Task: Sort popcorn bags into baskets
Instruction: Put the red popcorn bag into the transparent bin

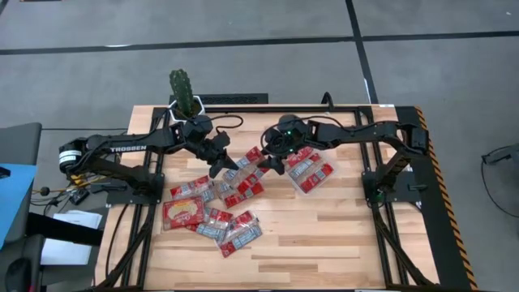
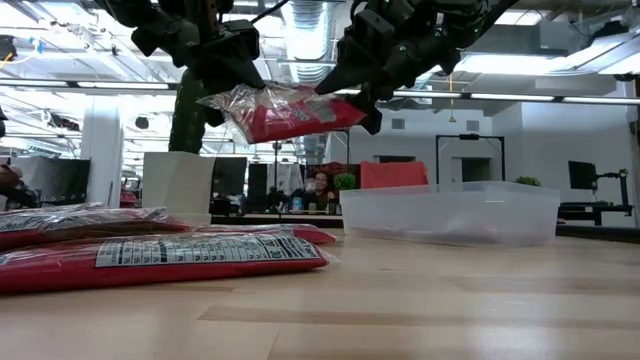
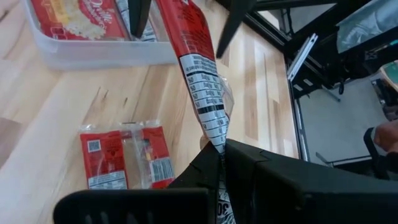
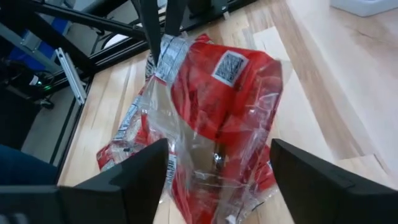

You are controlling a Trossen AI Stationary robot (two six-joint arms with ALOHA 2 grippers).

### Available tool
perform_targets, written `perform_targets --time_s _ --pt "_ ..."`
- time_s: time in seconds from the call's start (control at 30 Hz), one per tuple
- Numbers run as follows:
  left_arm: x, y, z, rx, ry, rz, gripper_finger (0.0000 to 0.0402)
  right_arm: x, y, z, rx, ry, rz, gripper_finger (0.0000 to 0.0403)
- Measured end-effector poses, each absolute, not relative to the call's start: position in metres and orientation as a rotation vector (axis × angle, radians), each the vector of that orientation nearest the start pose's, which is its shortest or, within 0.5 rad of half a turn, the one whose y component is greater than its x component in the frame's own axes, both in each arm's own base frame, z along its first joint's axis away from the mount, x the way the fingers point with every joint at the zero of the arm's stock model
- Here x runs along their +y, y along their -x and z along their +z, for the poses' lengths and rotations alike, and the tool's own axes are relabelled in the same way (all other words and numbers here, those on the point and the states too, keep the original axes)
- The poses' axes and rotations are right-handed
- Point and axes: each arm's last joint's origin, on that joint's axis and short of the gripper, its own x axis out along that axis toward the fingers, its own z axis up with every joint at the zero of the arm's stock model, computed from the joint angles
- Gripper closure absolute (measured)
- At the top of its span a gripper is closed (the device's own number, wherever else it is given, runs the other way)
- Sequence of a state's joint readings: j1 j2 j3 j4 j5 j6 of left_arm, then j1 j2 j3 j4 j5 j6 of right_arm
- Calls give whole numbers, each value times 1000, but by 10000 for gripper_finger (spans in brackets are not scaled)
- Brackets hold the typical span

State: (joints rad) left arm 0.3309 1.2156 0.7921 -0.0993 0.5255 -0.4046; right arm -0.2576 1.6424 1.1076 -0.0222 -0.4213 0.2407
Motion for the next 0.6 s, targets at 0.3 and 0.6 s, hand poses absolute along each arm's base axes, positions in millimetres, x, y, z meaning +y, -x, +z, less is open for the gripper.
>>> perform_targets --time_s 0.3,0.6 --pt "70 -247 259 510 610 -81 401 -84 -350 244 539 -399 140 275" --pt "71 -248 259 500 601 -47 401 -85 -349 244 541 -416 152 389"
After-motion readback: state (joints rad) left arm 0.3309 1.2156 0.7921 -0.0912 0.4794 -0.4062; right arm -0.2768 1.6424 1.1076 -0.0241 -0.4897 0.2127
